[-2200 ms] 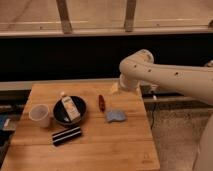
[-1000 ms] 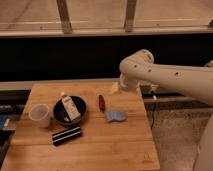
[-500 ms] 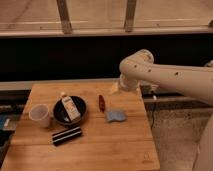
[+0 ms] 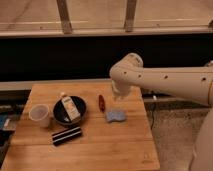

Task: Push the eraser across the table

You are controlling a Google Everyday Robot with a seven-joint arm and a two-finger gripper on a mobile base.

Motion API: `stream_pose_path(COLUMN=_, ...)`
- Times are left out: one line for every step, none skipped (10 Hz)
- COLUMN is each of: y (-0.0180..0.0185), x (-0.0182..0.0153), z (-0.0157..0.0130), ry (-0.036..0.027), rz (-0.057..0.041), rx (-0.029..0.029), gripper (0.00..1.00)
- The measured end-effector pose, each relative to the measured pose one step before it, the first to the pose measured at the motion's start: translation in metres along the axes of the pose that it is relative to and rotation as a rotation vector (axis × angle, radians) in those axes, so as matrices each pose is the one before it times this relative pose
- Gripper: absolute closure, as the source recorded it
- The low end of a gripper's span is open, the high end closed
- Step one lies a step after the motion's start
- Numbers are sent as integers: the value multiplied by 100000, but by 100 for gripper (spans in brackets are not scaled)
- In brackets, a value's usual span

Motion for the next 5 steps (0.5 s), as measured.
stream_pose_path(y=1361, x=463, z=579, ry=1620, rz=-3788, rx=-257, gripper=92)
stream_pose_path(y=1472, x=636, z=700, ry=2033, rz=-3673, rx=-439, gripper=98)
stream_pose_path(y=1532, x=664, z=668, ry=1953, rz=-3701, rx=-403, gripper=100)
stream_pose_path(y=1961, x=813, z=965, ry=2484, rz=-4024, rx=-488, gripper=100)
stream_pose_path(y=1989, x=565, z=1026, ry=2171, rz=-3450, rx=-1458, gripper=100)
